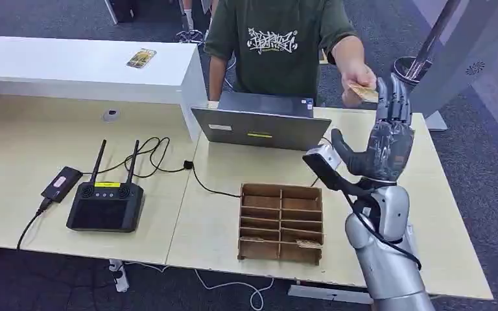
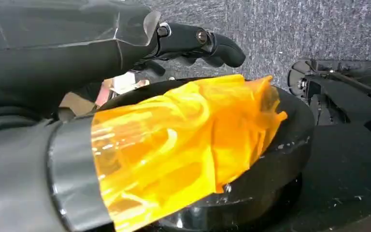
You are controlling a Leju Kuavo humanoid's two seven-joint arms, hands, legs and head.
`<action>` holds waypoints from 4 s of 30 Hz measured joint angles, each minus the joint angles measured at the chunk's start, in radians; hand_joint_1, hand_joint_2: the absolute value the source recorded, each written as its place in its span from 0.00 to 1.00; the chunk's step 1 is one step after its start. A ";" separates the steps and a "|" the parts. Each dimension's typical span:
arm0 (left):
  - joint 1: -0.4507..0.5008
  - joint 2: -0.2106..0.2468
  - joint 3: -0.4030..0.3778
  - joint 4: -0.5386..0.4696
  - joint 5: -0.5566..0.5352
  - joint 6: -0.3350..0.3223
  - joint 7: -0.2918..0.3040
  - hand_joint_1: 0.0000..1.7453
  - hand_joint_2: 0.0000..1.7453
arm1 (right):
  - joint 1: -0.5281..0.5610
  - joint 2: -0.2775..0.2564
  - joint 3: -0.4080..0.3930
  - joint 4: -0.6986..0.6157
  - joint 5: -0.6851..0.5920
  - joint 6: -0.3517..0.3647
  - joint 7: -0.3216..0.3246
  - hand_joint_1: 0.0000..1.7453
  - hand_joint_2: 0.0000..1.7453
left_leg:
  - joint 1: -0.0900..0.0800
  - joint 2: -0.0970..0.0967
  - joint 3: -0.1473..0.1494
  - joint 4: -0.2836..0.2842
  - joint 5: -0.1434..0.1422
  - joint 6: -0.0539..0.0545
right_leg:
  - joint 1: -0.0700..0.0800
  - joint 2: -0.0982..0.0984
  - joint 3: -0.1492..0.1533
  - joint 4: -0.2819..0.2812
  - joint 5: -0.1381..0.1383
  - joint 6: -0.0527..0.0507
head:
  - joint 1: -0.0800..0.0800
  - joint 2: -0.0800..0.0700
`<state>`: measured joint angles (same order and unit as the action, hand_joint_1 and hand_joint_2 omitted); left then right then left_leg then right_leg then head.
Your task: Pass the card to the sensor for recognition and then transmit it.
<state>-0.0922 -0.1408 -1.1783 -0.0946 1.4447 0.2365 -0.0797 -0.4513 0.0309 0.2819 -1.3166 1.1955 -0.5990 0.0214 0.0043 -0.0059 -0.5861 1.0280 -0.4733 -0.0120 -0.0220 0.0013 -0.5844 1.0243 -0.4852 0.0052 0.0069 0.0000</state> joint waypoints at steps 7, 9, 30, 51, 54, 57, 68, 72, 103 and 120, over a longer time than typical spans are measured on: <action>-0.004 0.006 -0.029 -0.005 -0.011 -0.010 0.010 0.00 0.00 | -0.173 -0.005 0.070 0.183 0.001 0.050 0.022 0.00 1.00 | 0.000 -0.001 -0.001 0.000 0.000 0.000 | 0.000 -0.001 0.000 0.000 0.000 0.000 | 0.000 0.000; -0.005 0.006 -0.035 -0.005 -0.014 -0.012 0.014 0.00 0.00 | -0.211 -0.005 0.091 0.224 0.009 0.062 0.030 0.00 1.00 | 0.000 -0.001 -0.001 0.000 0.000 0.000 | 0.000 -0.001 -0.001 0.000 0.000 0.000 | 0.000 0.000; -0.008 0.008 -0.053 -0.006 -0.011 -0.015 0.017 0.00 0.00 | -0.281 -0.004 0.185 0.304 -0.002 0.073 0.038 1.00 1.00 | 0.000 -0.001 -0.001 0.000 0.000 0.000 | 0.000 -0.001 -0.001 0.000 0.000 0.000 | 0.000 0.000; -0.008 0.009 -0.053 -0.006 -0.006 -0.015 0.018 0.00 0.00 | -0.280 -0.004 0.192 0.319 -0.027 0.071 0.020 1.00 1.00 | 0.000 -0.001 -0.001 0.000 0.000 0.000 | 0.000 -0.001 -0.001 0.000 0.000 0.000 | 0.000 0.000; -0.008 0.009 -0.053 -0.006 -0.001 -0.015 0.018 0.00 0.00 | -0.280 -0.004 0.193 0.319 -0.038 0.071 0.018 1.00 1.00 | 0.000 -0.001 -0.001 0.000 0.000 0.000 | 0.000 -0.001 -0.001 0.000 0.000 0.000 | 0.000 0.000; -0.008 0.009 -0.053 -0.006 0.005 -0.015 0.018 0.00 0.00 | -0.278 -0.004 0.194 0.317 -0.088 0.084 0.007 1.00 1.00 | 0.000 -0.001 -0.001 0.000 0.000 0.000 | 0.000 -0.001 -0.001 0.000 0.000 0.000 | 0.000 0.000; -0.005 0.011 -0.052 -0.006 0.036 -0.018 0.004 0.00 0.00 | -0.260 0.037 0.110 0.269 -0.806 0.440 -0.055 1.00 1.00 | 0.000 -0.001 -0.001 0.000 0.000 0.000 | 0.000 -0.001 -0.001 0.000 0.000 0.000 | 0.000 0.000; -0.004 0.014 -0.051 -0.006 0.038 -0.018 0.004 0.00 0.00 | -0.272 0.042 0.058 0.282 -1.059 0.535 -0.068 1.00 1.00 | 0.000 -0.001 -0.001 0.000 0.000 0.000 | 0.000 -0.001 -0.001 0.000 0.000 0.000 | 0.000 0.000; 0.000 0.019 -0.042 -0.006 0.043 -0.013 -0.005 0.00 0.00 | -0.302 -0.013 0.027 0.379 -1.310 0.529 -0.117 1.00 1.00 | 0.000 -0.001 -0.001 0.000 0.000 0.000 | 0.000 -0.001 -0.001 0.000 0.000 0.000 | 0.000 0.000; 0.005 0.018 -0.007 -0.006 0.048 -0.013 -0.029 0.00 0.00 | -0.219 -0.109 0.013 0.247 -1.385 0.581 -0.129 1.00 1.00 | 0.000 -0.001 -0.001 0.000 0.000 0.000 | 0.000 -0.001 -0.002 0.000 0.000 0.000 | 0.000 0.000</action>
<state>-0.0873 -0.1228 -1.1856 -0.1003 1.4931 0.2239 -0.1087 -0.6700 -0.0779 0.2949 -1.0697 -0.1896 -0.0175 -0.1076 0.0043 -0.0071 -0.5871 1.0284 -0.4735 -0.0120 -0.0220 0.0002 -0.5859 1.0240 -0.4853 0.0053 0.0072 0.0000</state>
